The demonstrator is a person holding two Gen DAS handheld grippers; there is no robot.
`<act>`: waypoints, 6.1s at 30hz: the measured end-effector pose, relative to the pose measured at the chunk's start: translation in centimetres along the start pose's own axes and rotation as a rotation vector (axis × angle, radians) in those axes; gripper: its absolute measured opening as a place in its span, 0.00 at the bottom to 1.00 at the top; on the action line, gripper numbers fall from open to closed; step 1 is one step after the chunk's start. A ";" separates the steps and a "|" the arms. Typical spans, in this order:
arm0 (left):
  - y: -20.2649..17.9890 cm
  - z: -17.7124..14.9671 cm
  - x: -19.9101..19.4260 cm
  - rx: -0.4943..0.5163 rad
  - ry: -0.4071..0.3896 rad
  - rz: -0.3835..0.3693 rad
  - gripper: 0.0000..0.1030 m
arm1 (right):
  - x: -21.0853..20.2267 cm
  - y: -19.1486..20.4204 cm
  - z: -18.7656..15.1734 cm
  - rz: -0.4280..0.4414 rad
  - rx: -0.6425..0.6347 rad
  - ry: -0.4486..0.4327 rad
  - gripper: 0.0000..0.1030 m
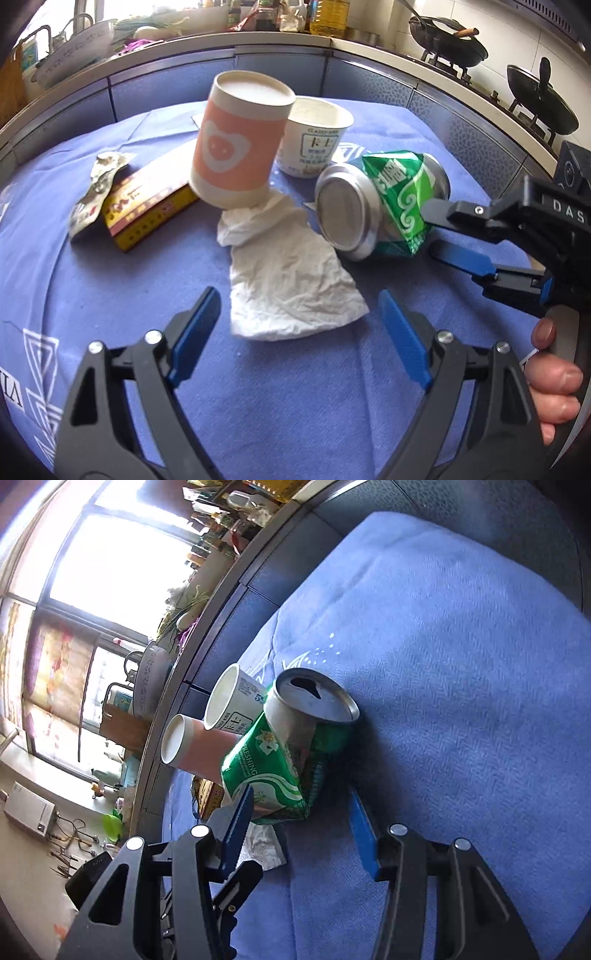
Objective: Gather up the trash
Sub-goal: 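Grasp the green soda can with the right tool, then grasp the crumpled white tissue with the left tool while the right tool holds the can, then carry the tissue and soda can in both tools to the beige bin, then open both tools to drop the tissue and can into the bin, then move both open tools back over the table toward the paper cups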
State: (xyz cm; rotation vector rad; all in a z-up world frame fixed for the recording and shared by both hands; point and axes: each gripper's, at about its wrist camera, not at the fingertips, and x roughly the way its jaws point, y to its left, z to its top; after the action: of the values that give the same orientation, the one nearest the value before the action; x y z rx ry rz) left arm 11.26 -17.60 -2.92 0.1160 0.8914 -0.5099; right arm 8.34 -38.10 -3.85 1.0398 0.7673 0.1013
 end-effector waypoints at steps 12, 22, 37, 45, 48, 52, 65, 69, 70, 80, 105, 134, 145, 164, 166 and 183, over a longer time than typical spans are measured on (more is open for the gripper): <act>1.1 -0.2 1.5 0.003 0.001 0.072 0.42 | 2.8 0.2 -0.2 0.013 0.059 -0.006 0.26; 4.6 -1.6 -0.9 -0.104 0.016 -0.077 0.05 | -0.8 2.2 -2.0 -0.016 -0.089 -0.093 0.25; -2.2 -3.5 -4.1 0.041 -0.003 -0.237 0.05 | -7.7 -1.8 -5.8 -0.116 -0.130 -0.172 0.25; -3.7 -2.9 -3.5 0.067 0.013 -0.240 0.05 | -9.4 -2.8 -6.0 -0.117 -0.121 -0.204 0.25; -4.1 -2.8 -3.9 0.087 0.006 -0.241 0.05 | -9.9 -3.2 -6.1 -0.113 -0.116 -0.217 0.25; -5.4 -2.1 -4.6 0.119 -0.012 -0.257 0.05 | -11.0 -3.8 -6.1 -0.111 -0.106 -0.238 0.25; -18.3 1.5 -2.6 0.313 0.002 -0.376 0.06 | -21.0 -11.8 -4.8 -0.247 0.013 -0.495 0.25; -23.3 2.4 -1.4 0.379 0.020 -0.423 0.05 | -24.7 -13.9 -4.2 -0.397 0.002 -0.617 0.25; -24.7 2.6 -1.0 0.398 0.023 -0.429 0.06 | -25.5 -14.3 -4.0 -0.449 -0.011 -0.647 0.25; -33.1 2.5 5.6 0.515 0.135 -0.418 0.06 | -25.8 -18.0 -2.5 -0.758 -0.100 -0.711 0.25; -32.3 1.3 5.9 0.525 0.129 -0.337 0.53 | -22.5 -17.1 -2.2 -0.926 -0.195 -0.683 0.34; -7.9 -1.3 -2.9 0.151 -0.047 -0.107 0.53 | -13.4 -1.9 -5.6 -0.598 -0.417 -0.522 0.34; 1.1 -3.3 -4.1 0.005 -0.057 0.001 0.53 | -5.7 4.0 -8.2 -0.481 -0.530 -0.355 0.35; 12.1 -6.9 -4.7 -0.220 -0.056 0.083 0.53 | -0.1 7.9 -12.3 -0.425 -0.623 -0.197 0.35; 12.0 -7.3 -4.7 -0.195 -0.075 0.093 0.54 | 0.1 8.1 -12.7 -0.422 -0.628 -0.190 0.35; 12.6 -7.8 -5.0 -0.207 -0.106 0.043 0.59 | 1.2 9.1 -14.5 -0.418 -0.645 -0.133 0.35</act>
State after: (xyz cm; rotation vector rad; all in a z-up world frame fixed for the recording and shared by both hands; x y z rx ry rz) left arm 9.03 -2.29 -5.40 -0.0794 0.8309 -0.3781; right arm 2.78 -22.12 -1.08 0.2619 0.7441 -0.0774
